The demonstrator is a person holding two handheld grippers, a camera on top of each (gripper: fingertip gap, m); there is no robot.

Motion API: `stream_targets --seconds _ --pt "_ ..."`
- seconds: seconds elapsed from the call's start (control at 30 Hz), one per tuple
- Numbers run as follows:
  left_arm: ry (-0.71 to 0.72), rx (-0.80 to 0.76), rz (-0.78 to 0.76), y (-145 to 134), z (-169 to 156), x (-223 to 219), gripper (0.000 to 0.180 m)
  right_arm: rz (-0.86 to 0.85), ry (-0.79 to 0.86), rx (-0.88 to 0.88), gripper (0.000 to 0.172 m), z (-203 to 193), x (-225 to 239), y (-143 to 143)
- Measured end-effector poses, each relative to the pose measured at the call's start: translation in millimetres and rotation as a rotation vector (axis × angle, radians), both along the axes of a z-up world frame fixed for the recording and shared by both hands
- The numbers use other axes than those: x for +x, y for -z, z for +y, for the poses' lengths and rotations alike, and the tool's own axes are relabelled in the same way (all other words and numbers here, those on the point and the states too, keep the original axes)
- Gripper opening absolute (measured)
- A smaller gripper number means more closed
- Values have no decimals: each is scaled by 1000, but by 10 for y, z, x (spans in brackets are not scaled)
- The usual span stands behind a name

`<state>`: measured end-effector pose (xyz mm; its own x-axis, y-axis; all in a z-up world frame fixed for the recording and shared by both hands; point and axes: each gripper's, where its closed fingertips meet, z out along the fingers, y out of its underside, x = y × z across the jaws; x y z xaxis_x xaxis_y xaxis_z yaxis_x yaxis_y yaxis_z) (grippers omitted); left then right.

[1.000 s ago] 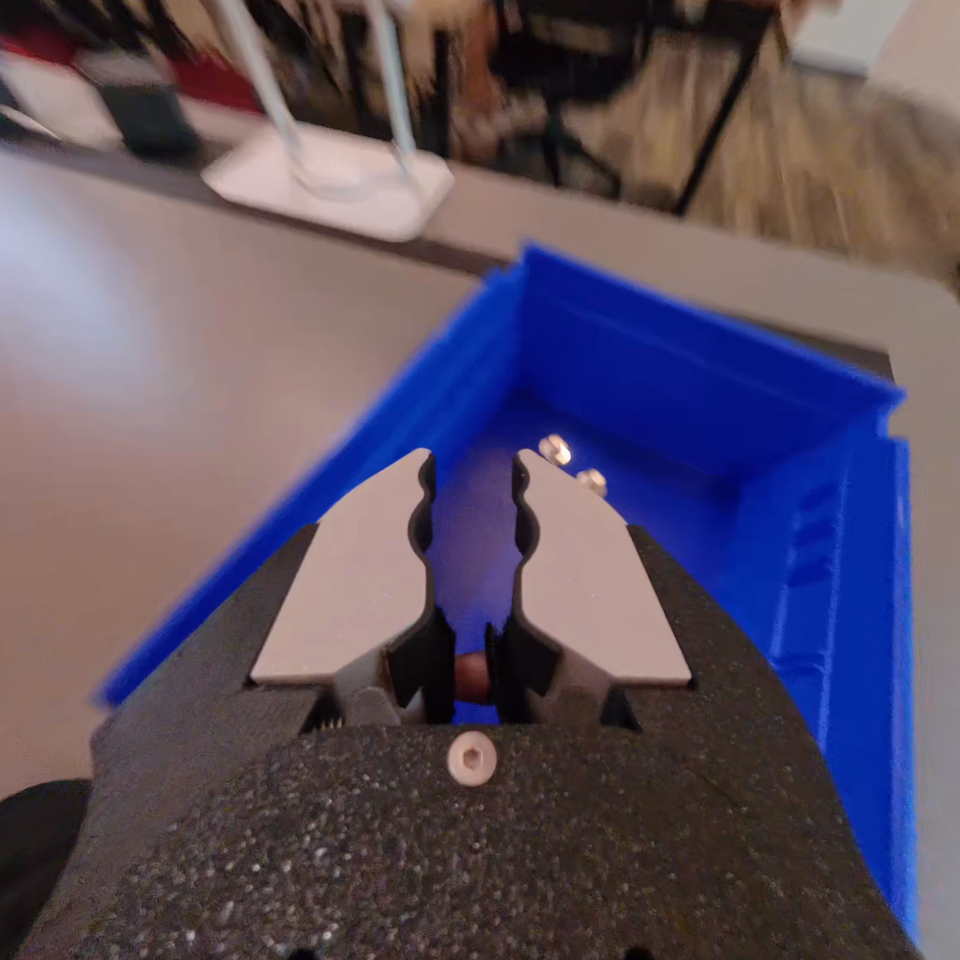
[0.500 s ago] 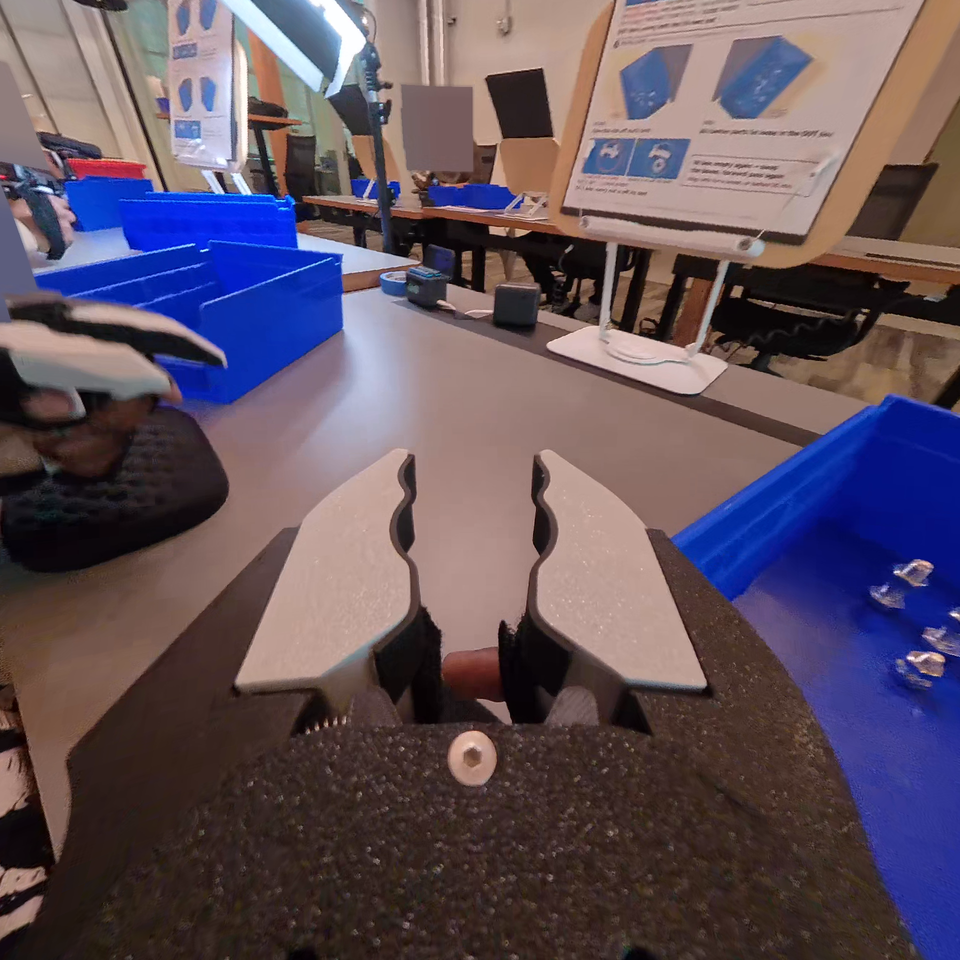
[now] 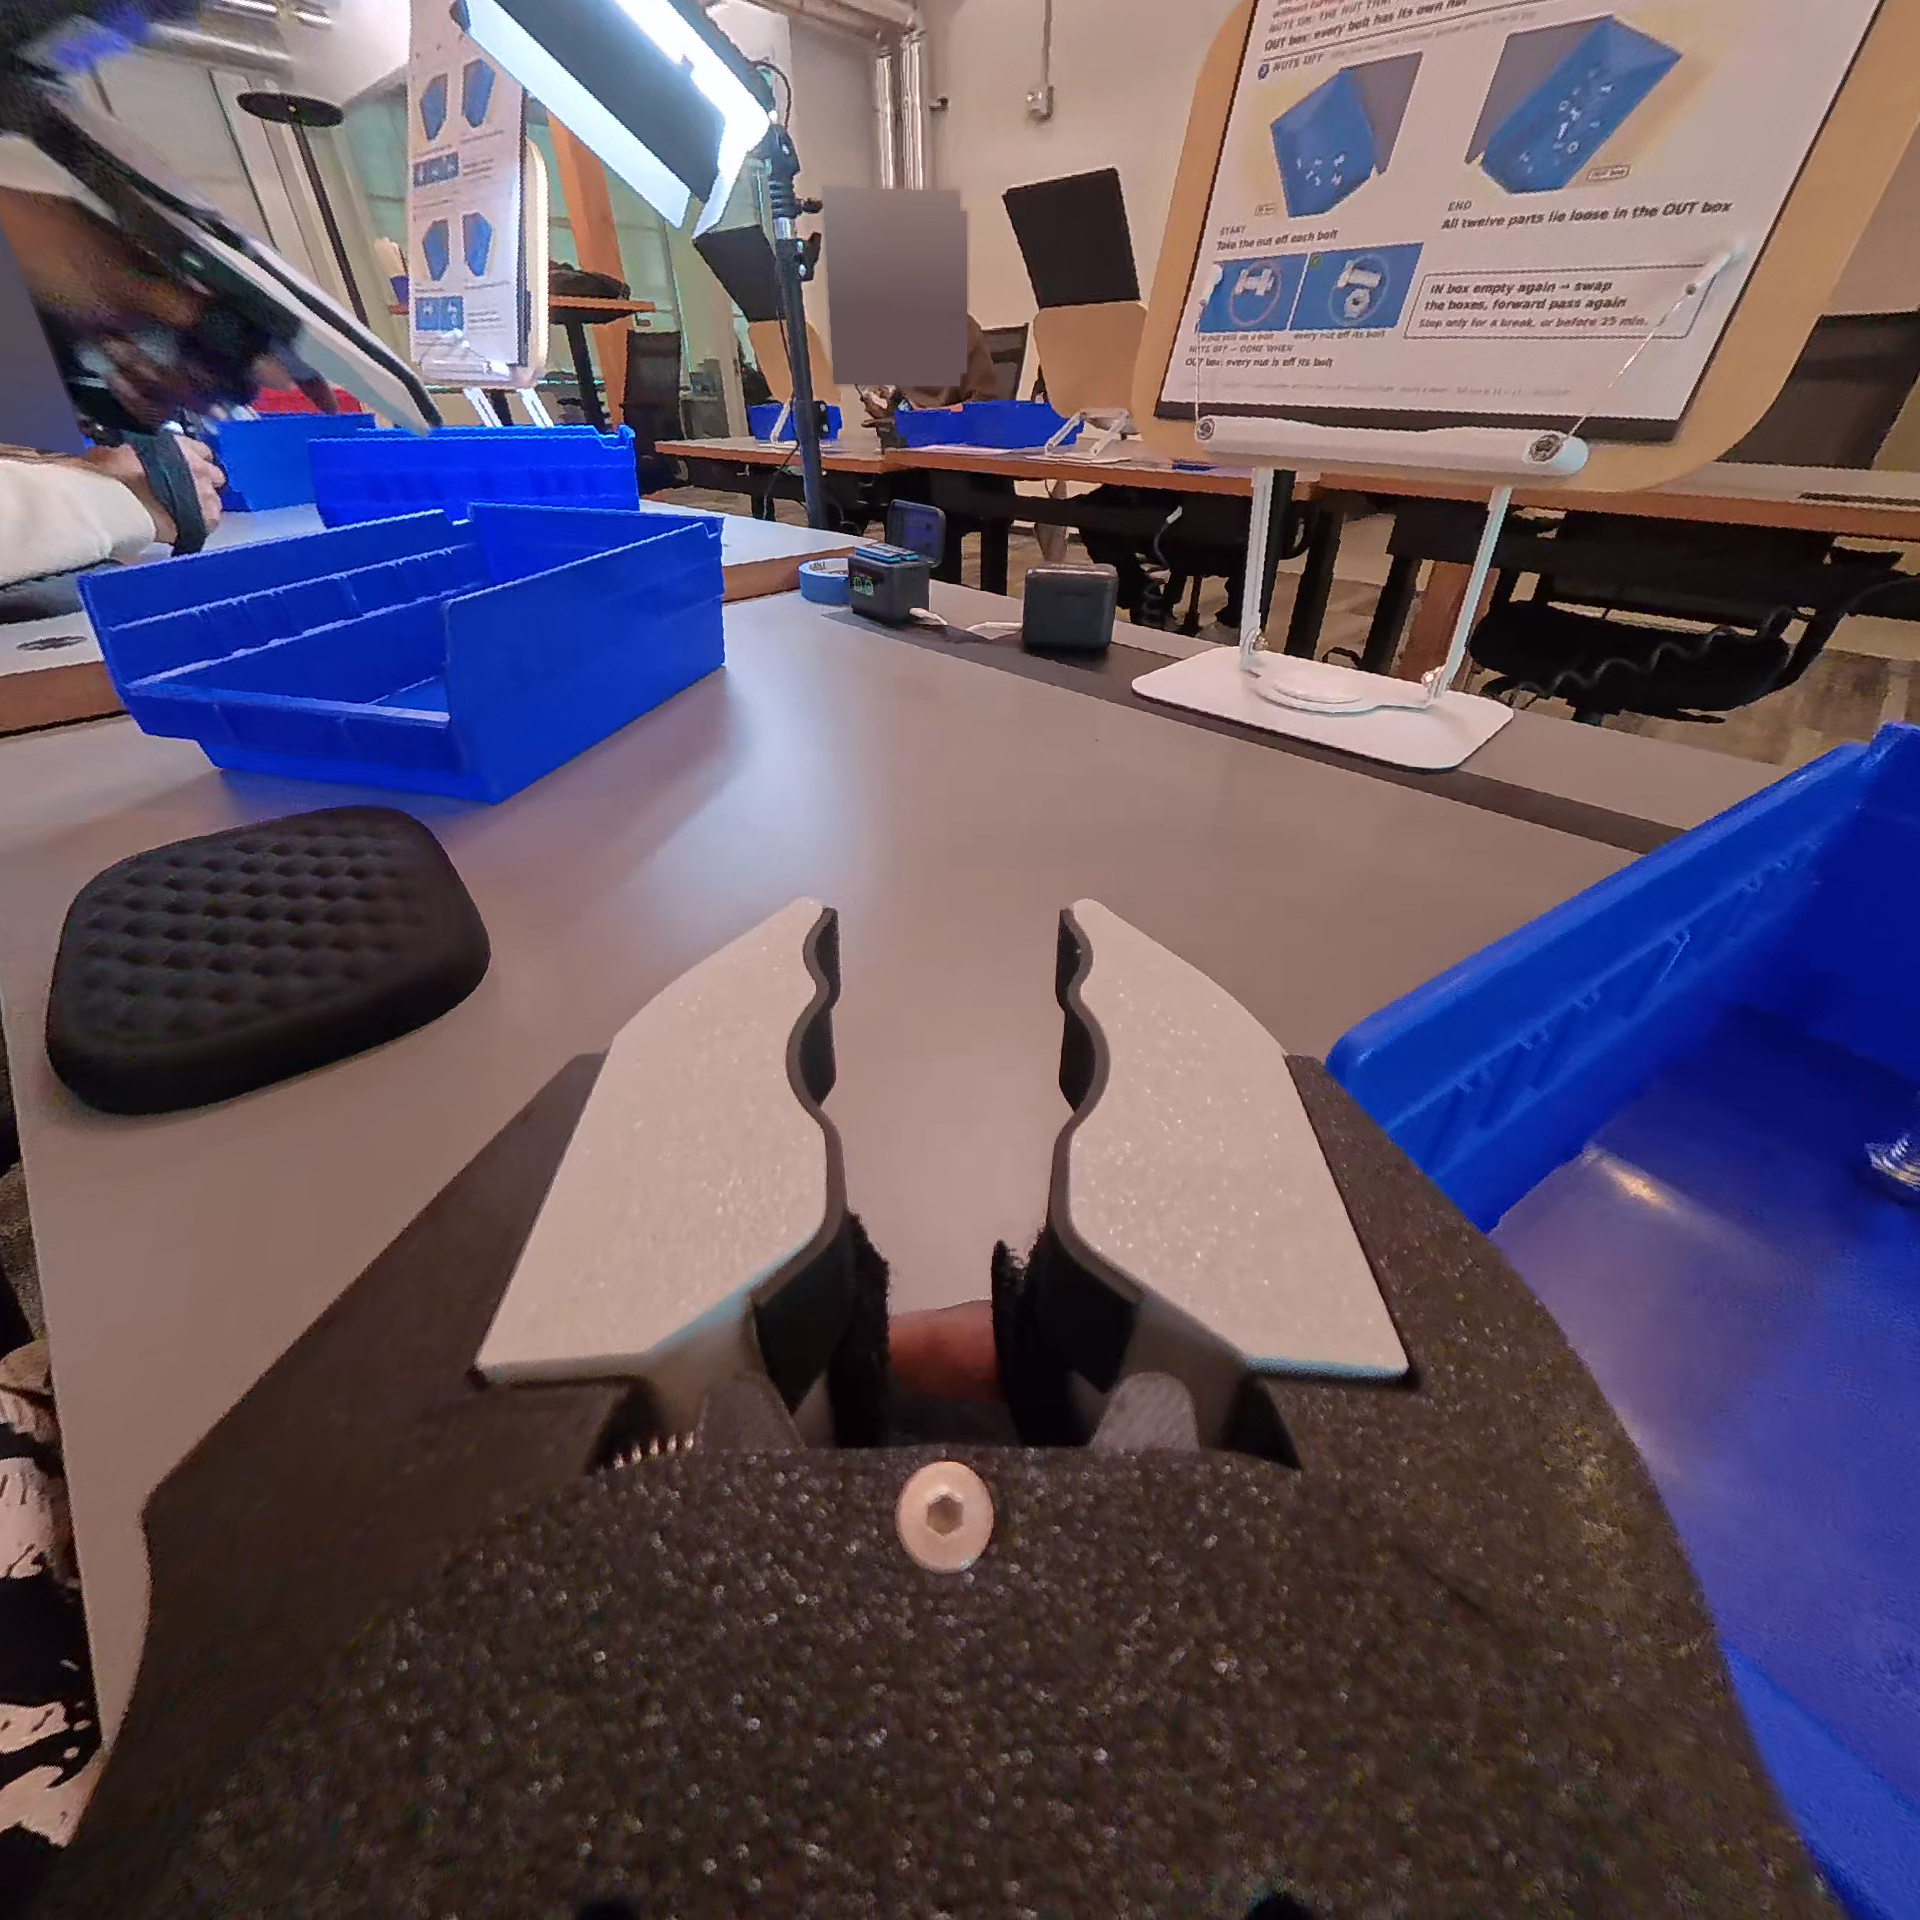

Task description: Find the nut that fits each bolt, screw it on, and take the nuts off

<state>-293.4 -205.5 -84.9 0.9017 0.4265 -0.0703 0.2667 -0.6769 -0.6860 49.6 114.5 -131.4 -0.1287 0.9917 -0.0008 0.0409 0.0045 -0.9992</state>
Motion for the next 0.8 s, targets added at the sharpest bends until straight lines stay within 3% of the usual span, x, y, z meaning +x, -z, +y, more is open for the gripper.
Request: stream_targets --seconds 0.17,0.3,0.7,0.8 --pt "-140 -355 -210 773 -459 -675 33 -15 -4 1 40 -5 -15 33" --pt "-198 -415 -285 1076 -554 -887 31 -6 -2 -13 40 12 -8 23" --pt "-200 -486 -306 1248 -556 -937 22 4 10 -45 39 61 1 11" --pt "-199 -505 -298 1270 -555 -953 12 6 10 -43 39 60 4 9"
